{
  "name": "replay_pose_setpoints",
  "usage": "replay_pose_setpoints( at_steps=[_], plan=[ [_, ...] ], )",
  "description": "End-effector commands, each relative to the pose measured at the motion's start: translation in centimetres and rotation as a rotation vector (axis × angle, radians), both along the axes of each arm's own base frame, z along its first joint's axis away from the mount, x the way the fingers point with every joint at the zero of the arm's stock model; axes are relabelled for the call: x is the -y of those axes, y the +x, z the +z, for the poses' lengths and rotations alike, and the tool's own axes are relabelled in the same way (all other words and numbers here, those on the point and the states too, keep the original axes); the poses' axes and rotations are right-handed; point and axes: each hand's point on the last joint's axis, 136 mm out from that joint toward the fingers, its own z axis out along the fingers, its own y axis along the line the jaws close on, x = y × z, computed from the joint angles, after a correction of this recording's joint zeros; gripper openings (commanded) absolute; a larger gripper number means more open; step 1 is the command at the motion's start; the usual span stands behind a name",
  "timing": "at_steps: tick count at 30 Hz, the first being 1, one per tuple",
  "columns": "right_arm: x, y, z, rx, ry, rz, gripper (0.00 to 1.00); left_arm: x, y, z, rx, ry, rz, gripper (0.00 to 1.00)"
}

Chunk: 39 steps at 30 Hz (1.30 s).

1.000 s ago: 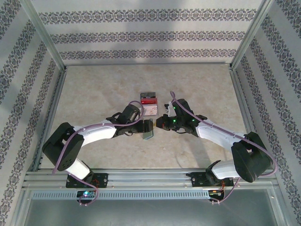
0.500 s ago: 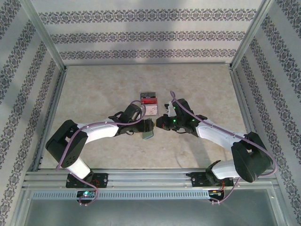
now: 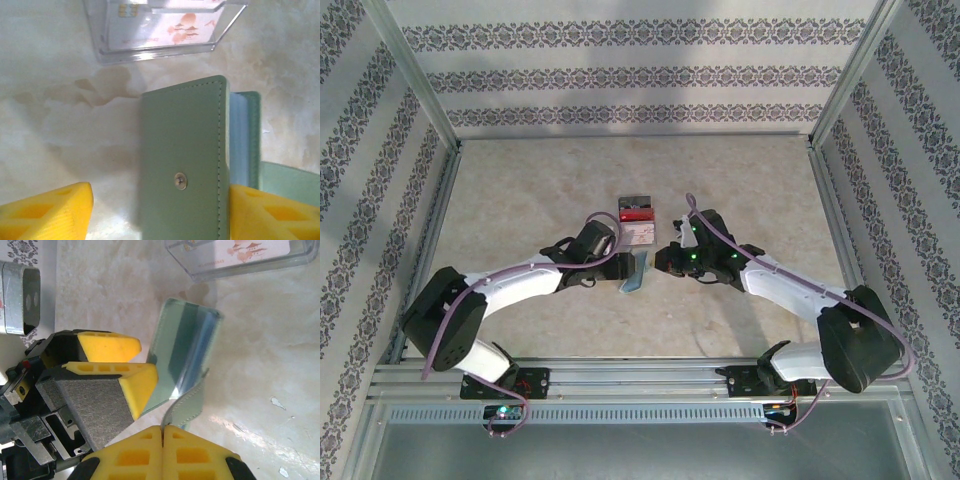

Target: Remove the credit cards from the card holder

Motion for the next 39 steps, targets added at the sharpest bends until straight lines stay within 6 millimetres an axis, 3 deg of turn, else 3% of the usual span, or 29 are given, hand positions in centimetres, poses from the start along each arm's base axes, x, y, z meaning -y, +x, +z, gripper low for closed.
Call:
replay_pose_setpoints(
  at_steps=[1, 8, 19, 26, 29, 32, 39],
  plan=[
    [0.7, 0.0, 0.0, 0.012, -0.011, -0.012, 0.0, -3.0, -0.7, -1.1, -0.022, 0.11, 0.029, 0.7],
    [1.1, 0.0, -0.5, 0.003, -0.025, -0.023, 0.0, -4.8, -0.8, -1.6, -0.031, 0.139, 0.061, 0.7],
    [1.3, 0.2, -0.4, 0.009, -0.025, -0.021, 0.0, -7.4, -1.7, -5.3, -0.116, 0.172, 0.134, 0.7],
    [1.1, 0.3, 0.4, 0.023, -0.009, -0.014, 0.0, -8.0, -2.2, -6.8, -0.155, 0.178, 0.15, 0.71],
    [1.0, 0.3, 0.4, 0.022, -0.004, -0.009, 0.0, -7.9, -1.8, -6.1, -0.144, 0.156, 0.152, 0.73],
    [0.9, 0.3, 0.5, 0.022, 0.0, -0.005, 0.0, -7.7, -1.1, -4.0, -0.105, 0.112, 0.15, 0.76],
    [0.7, 0.4, 0.6, 0.022, 0.008, -0.001, 0.0, -7.1, 0.4, 3.2, 0.039, 0.037, 0.116, 0.77]
  ],
)
